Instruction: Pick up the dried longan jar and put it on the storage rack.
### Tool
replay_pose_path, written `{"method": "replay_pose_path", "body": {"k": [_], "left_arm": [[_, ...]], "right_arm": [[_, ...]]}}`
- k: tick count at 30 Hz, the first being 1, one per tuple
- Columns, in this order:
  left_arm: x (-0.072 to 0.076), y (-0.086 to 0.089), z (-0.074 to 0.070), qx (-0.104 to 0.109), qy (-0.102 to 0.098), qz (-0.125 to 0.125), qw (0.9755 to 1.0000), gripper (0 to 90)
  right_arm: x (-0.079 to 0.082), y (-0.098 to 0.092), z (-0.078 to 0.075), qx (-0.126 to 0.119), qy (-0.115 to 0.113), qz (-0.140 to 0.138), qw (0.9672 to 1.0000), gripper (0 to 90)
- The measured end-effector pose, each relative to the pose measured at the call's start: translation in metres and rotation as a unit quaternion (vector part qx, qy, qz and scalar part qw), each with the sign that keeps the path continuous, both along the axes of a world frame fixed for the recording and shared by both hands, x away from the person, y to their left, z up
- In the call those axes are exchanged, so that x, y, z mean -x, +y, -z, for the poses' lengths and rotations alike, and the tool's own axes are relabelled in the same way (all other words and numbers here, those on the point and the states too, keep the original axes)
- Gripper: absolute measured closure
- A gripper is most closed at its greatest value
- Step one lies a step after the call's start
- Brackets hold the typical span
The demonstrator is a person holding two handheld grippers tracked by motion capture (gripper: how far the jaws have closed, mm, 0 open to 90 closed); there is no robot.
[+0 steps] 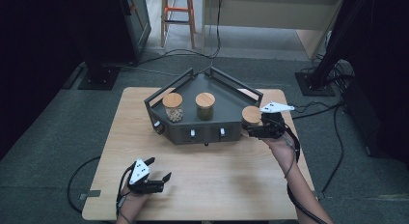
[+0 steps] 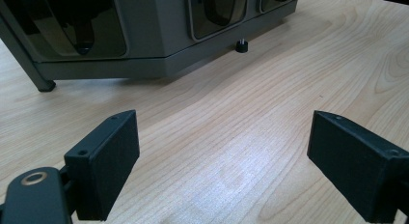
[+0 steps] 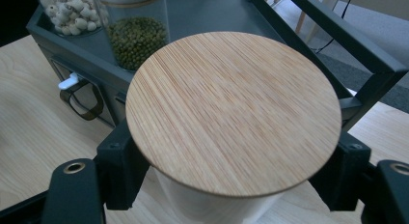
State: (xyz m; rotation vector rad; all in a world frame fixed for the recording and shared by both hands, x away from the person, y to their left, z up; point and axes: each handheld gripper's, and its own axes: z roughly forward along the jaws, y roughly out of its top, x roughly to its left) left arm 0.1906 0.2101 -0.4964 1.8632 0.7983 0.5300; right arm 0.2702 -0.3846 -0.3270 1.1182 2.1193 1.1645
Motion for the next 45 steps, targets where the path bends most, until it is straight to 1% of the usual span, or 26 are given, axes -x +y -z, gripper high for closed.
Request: {"method": "replay_pose_path", "body": {"k": [11,17,26,30,32,43,45], "left_arm": [[0.000,0.000,0.000,0.000,0.000,0.000,1.0000,11.1],[0.000,0.000,0.000,0.001,-0.001,-0.001,1.0000,11.1],[0.001,0.002,0.000,0.003,-0.001,-0.002,1.0000,11.1],[0.001,0.001,0.000,0.002,-0.002,-0.002,1.0000,11.1],[0.001,0.001,0.000,0.002,-0.003,-0.001,1.0000,11.1],[0.001,0.002,0.000,0.004,-0.003,-0.001,1.0000,11.1],[0.001,0.002,0.000,0.005,-0.004,0.000,1.0000,11.1]], "right_arm": [[-0.001,0.001,-0.005,-0.002,-0.003,0.000,1.0000,25.4],[-0.002,0.001,-0.010,-0.002,-0.009,-0.001,1.0000,25.5],[-0.013,0.006,-0.015,-0.003,-0.009,0.000,1.0000,25.5],[-0.018,0.006,-0.014,-0.007,-0.012,0.007,0.9999,25.5],[-0.021,0.006,-0.015,-0.012,-0.010,0.010,0.9998,25.5],[-0.034,0.014,-0.016,-0.010,-0.012,0.013,0.9998,25.5],[-0.036,0.015,-0.016,-0.013,-0.012,0.012,0.9998,25.5]]}}
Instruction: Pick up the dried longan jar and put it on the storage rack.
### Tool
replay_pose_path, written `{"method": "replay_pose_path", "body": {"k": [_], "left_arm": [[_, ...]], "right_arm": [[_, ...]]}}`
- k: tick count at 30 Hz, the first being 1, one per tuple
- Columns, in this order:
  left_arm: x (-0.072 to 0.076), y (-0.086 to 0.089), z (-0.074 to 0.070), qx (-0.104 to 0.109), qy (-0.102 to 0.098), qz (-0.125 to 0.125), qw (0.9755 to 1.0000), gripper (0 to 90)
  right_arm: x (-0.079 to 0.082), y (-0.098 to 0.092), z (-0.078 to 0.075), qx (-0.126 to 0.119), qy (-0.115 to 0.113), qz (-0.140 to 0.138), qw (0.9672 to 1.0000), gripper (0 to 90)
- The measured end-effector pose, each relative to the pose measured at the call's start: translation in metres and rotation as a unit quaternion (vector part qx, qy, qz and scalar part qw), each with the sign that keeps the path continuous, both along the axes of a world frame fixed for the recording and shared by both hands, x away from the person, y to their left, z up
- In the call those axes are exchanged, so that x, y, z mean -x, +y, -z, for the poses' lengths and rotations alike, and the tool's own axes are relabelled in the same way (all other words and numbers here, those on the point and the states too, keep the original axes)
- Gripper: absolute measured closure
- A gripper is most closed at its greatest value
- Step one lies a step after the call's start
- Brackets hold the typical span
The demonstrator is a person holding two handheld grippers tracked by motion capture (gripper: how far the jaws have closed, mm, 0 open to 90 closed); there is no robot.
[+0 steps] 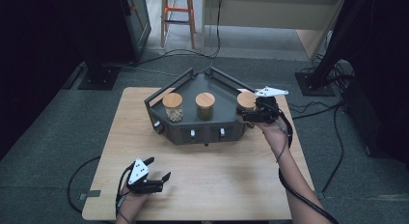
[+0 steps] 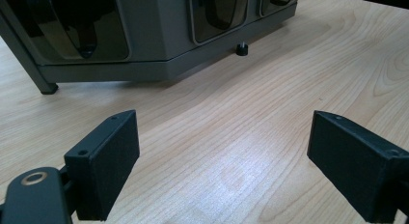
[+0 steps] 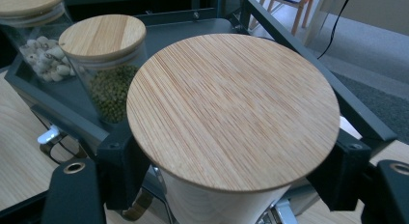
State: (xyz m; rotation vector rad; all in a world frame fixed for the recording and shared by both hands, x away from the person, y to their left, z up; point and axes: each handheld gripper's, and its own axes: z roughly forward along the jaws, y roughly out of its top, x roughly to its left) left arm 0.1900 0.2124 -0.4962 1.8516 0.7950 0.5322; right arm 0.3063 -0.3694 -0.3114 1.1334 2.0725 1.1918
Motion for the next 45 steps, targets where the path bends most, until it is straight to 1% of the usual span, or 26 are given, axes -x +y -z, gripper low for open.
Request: {"method": "replay_pose_path", "body": {"k": [3,9,15,21,34,39,45], "left_arm": [[0.000,0.000,0.000,0.000,0.000,0.000,1.0000,11.1],[0.001,0.001,0.000,0.003,-0.002,-0.003,1.0000,11.1],[0.001,0.002,0.000,0.003,-0.002,-0.002,1.0000,11.1],[0.001,0.002,-0.001,0.004,-0.003,-0.001,1.0000,11.1],[0.001,0.003,-0.001,0.006,-0.003,-0.001,1.0000,11.1],[0.001,0.004,-0.001,0.007,-0.004,-0.001,1.0000,11.1],[0.001,0.003,-0.001,0.004,-0.005,0.000,1.0000,11.1]], "right_arm": [[-0.004,0.004,0.000,-0.005,-0.001,0.000,1.0000,25.5],[-0.014,0.012,0.000,0.002,0.000,0.001,1.0000,25.5],[-0.020,0.017,0.001,0.002,-0.002,0.003,1.0000,25.5],[-0.027,0.022,0.004,0.007,0.000,0.005,1.0000,25.5],[-0.041,0.032,0.014,0.010,0.012,0.013,0.9998,25.4],[-0.044,0.034,0.018,0.007,0.016,0.013,0.9998,25.4],[-0.047,0.038,0.021,0.011,0.021,0.013,0.9996,25.4]]}}
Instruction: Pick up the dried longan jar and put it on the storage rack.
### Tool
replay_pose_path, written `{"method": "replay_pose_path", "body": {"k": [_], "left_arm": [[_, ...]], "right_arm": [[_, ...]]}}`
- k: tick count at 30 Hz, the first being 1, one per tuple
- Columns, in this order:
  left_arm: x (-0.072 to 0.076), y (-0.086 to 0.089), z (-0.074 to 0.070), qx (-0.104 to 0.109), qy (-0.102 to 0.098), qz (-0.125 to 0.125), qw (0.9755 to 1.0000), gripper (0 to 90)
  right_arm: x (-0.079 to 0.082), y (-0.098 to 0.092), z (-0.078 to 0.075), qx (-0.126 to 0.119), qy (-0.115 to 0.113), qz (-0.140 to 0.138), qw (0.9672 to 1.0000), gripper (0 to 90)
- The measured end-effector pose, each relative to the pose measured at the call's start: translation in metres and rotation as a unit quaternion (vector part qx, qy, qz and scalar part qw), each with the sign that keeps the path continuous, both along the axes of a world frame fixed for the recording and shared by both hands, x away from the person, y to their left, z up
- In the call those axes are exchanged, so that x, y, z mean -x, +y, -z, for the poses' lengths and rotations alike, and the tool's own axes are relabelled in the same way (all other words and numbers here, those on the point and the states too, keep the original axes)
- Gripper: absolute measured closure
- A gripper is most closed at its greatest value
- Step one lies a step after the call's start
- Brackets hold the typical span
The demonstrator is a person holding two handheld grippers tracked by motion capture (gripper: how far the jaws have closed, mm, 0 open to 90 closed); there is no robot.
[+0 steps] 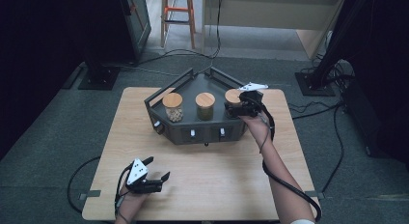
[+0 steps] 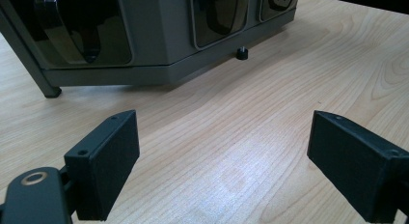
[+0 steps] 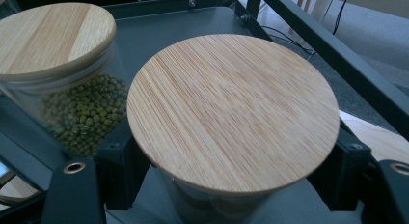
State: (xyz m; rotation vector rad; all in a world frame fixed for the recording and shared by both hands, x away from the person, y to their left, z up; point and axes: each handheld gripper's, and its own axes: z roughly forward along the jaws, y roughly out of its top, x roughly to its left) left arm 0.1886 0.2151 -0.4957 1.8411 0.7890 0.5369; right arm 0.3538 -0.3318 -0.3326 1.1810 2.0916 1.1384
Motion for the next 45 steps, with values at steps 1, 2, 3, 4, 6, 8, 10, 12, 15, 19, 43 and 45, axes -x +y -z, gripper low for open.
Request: {"method": "replay_pose_path", "body": {"k": [1,2,3,4,6,8,10,12,15,19,43,45], "left_arm": [[0.000,0.000,0.000,0.000,0.000,-0.001,1.0000,11.1],[0.000,0.000,0.000,0.000,0.000,-0.001,1.0000,11.1],[0.000,0.000,0.000,0.000,0.000,-0.001,1.0000,11.0],[0.000,0.000,0.000,-0.001,0.000,-0.001,1.0000,11.1],[0.000,0.000,0.000,-0.001,0.000,-0.001,1.0000,11.1],[0.000,0.000,0.001,0.000,0.000,-0.001,1.0000,11.1],[0.000,-0.001,0.000,-0.001,0.000,0.000,1.0000,11.0],[0.000,-0.001,0.000,-0.002,0.000,0.000,1.0000,11.1],[0.000,-0.001,0.000,-0.002,0.000,0.001,1.0000,11.1],[0.000,-0.002,0.000,-0.002,0.000,0.001,1.0000,11.1],[0.000,-0.004,0.000,-0.008,0.002,0.001,1.0000,11.1],[0.000,-0.003,0.000,-0.010,0.001,0.000,0.9999,11.1]], "right_arm": [[0.000,0.000,0.001,0.001,0.000,0.000,1.0000,25.4],[-0.001,0.000,0.001,0.000,0.000,0.000,1.0000,25.4],[-0.001,0.000,0.002,-0.002,0.001,0.001,1.0000,25.4],[-0.002,0.000,0.003,-0.004,0.002,0.001,1.0000,25.4],[-0.002,-0.001,0.004,-0.007,0.002,0.002,1.0000,25.5],[-0.003,-0.001,0.004,-0.009,0.002,0.001,1.0000,25.4],[-0.003,-0.003,0.005,-0.012,0.001,0.001,0.9999,25.4],[-0.002,-0.004,0.007,-0.013,-0.001,-0.001,0.9999,25.3],[-0.001,-0.003,0.008,-0.011,-0.006,-0.001,0.9999,25.3],[0.001,-0.003,0.009,-0.012,-0.007,-0.002,0.9999,23.4],[0.034,-0.015,0.036,-0.019,-0.045,-0.001,0.9988,10.6],[0.037,-0.016,0.038,-0.022,-0.046,0.000,0.9987,10.6]]}}
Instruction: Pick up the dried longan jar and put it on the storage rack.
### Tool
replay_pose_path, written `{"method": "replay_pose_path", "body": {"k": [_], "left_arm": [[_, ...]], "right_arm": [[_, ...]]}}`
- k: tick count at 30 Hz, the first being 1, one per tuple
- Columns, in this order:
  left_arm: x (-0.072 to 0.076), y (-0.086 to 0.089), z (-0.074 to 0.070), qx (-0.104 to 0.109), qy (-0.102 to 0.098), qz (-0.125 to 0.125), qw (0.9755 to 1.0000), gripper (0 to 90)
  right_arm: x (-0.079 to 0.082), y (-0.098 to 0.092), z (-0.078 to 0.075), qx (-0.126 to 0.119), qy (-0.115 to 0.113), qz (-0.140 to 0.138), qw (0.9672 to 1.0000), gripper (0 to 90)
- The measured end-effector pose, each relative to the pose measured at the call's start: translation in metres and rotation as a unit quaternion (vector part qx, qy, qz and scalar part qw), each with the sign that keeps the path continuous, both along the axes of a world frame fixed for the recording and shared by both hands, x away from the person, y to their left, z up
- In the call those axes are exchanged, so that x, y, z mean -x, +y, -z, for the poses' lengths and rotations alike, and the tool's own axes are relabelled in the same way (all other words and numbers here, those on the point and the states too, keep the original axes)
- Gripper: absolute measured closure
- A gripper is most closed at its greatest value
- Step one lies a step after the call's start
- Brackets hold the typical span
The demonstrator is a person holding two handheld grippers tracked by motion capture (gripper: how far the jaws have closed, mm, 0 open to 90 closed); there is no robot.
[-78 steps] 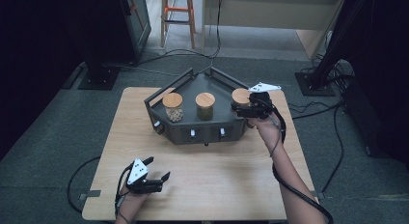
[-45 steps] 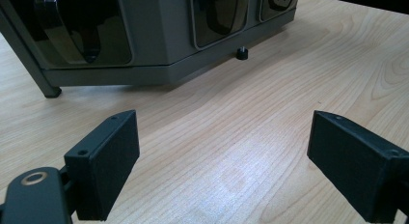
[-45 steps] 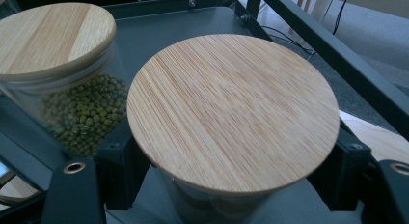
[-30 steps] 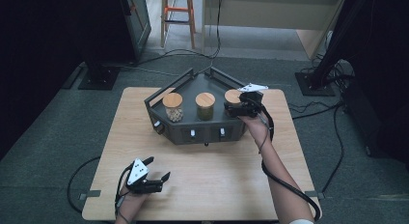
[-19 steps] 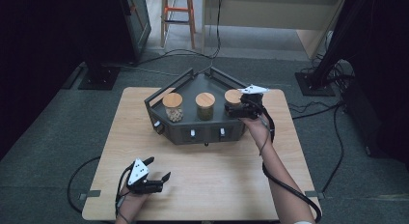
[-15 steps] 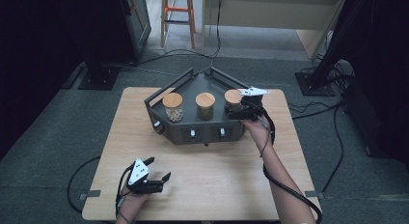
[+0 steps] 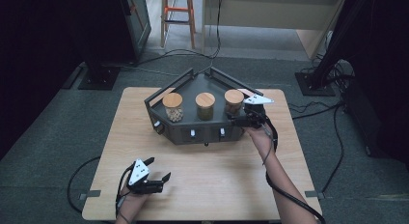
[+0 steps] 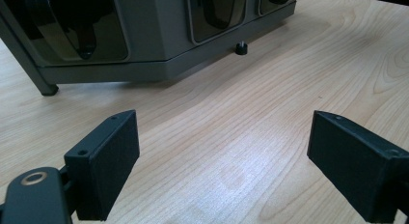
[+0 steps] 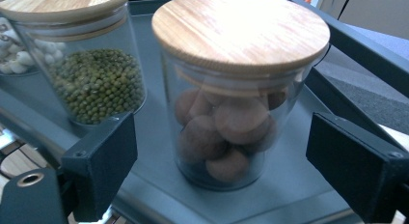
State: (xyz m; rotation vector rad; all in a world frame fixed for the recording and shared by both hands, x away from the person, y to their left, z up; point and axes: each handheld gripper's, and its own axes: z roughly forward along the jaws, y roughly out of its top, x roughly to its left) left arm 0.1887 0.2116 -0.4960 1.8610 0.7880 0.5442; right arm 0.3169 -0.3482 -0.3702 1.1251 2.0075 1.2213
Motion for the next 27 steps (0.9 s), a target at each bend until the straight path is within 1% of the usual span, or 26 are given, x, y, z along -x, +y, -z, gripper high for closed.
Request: {"method": "replay_pose_path", "body": {"k": [3,10,18,22,27], "left_arm": [[0.000,0.001,0.000,0.000,0.000,-0.001,1.0000,11.1],[0.000,0.000,0.000,-0.001,0.002,-0.001,1.0000,11.1],[-0.001,0.000,0.000,-0.003,0.003,-0.001,1.0000,11.1],[-0.001,0.000,0.001,-0.002,0.004,-0.002,1.0000,11.1],[-0.002,0.000,0.002,-0.002,0.006,-0.002,1.0000,11.1]], "right_arm": [[0.006,-0.002,0.003,-0.009,-0.003,0.003,0.9999,10.6],[0.017,-0.007,0.007,-0.018,-0.010,0.002,0.9998,10.6],[0.029,-0.017,0.014,-0.036,-0.009,-0.002,0.9993,10.6],[0.036,-0.019,0.018,-0.035,-0.012,-0.001,0.9993,10.7],[0.050,-0.021,0.023,-0.035,-0.023,-0.005,0.9991,10.6]]}}
